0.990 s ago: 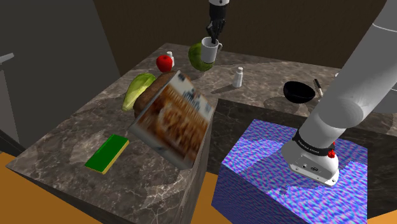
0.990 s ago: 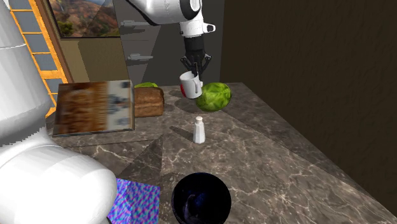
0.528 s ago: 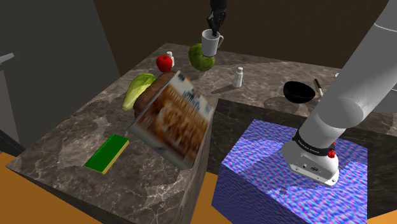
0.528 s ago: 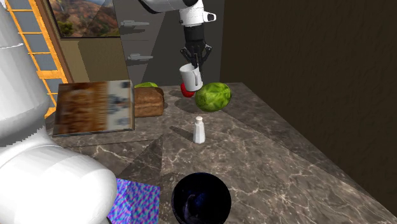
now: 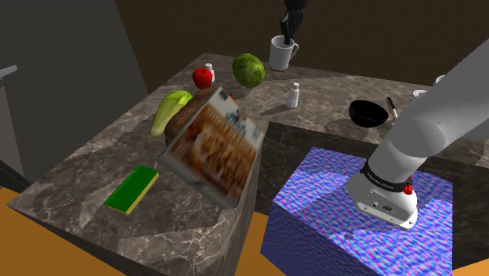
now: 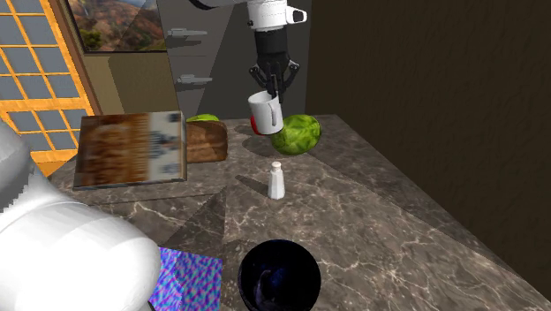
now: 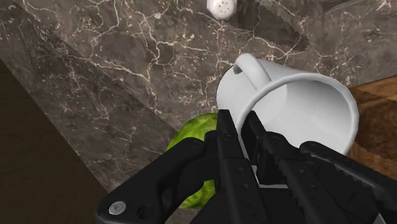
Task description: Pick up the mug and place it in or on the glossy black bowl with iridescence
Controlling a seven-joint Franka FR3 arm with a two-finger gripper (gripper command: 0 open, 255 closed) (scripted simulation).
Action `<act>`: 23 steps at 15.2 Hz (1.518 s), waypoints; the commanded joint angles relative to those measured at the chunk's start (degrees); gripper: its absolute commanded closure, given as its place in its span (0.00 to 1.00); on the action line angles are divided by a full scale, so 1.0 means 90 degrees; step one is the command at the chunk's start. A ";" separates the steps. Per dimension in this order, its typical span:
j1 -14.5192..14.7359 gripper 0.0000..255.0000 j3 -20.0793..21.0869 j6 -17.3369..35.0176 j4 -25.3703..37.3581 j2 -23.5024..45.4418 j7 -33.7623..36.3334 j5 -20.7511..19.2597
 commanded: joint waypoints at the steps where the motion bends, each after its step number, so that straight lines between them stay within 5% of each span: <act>1: -0.0075 1.00 -0.0090 0.0010 -0.0442 -0.0448 -0.0141 -0.0052; 12: -0.0607 1.00 -0.0679 -0.0588 -0.2077 -0.2783 -0.1020 -0.0536; 23: -0.1406 1.00 -0.1492 -0.1704 -0.2783 -0.4778 -0.2248 -0.1322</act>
